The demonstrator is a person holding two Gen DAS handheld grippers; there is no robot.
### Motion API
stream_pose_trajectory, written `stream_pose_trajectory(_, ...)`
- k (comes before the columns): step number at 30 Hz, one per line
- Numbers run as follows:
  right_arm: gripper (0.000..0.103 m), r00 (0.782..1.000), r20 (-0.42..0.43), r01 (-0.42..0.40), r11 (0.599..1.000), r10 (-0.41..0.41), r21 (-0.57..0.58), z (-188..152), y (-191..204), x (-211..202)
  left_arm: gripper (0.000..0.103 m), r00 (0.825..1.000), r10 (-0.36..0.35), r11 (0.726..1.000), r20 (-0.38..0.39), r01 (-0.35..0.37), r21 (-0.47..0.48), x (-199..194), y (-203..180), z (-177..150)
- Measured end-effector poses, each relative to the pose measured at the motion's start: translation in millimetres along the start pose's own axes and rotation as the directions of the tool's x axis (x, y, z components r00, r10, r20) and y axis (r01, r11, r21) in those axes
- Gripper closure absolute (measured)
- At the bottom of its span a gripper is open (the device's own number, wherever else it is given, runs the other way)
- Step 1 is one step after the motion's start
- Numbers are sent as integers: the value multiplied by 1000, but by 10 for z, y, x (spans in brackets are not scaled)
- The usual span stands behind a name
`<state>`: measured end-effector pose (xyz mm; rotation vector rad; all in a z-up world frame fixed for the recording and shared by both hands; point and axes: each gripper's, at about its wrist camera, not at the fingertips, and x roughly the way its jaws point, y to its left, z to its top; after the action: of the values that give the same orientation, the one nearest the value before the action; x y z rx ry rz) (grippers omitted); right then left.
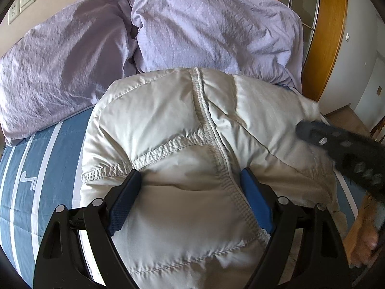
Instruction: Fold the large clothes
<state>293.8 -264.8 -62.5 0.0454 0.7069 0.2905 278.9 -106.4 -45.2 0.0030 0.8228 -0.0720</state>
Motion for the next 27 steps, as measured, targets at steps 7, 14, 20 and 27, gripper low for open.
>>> stream_pose_trajectory(7,73,998,-56,5,1000,-4,22,-108,-65,257,18,1000,6,1000,1,-6,13,8,-5,2)
stream_pose_trajectory(14,73,997,-71,12,1000,-10,24,-183,-75,357,17,1000,13,1000,0,-13,23,20,-30,12)
stream_pose_trajectory(20,73,998,-64,-1,999,3,32,-262,-103,409,17,1000,27,998,7,-27,49,-26,-81,22)
stream_pose_trajectory(27,73,998,-61,-10,999,13,49,-288,-132,433,17,1000,8,1000,13,-9,23,-123,-15,155)
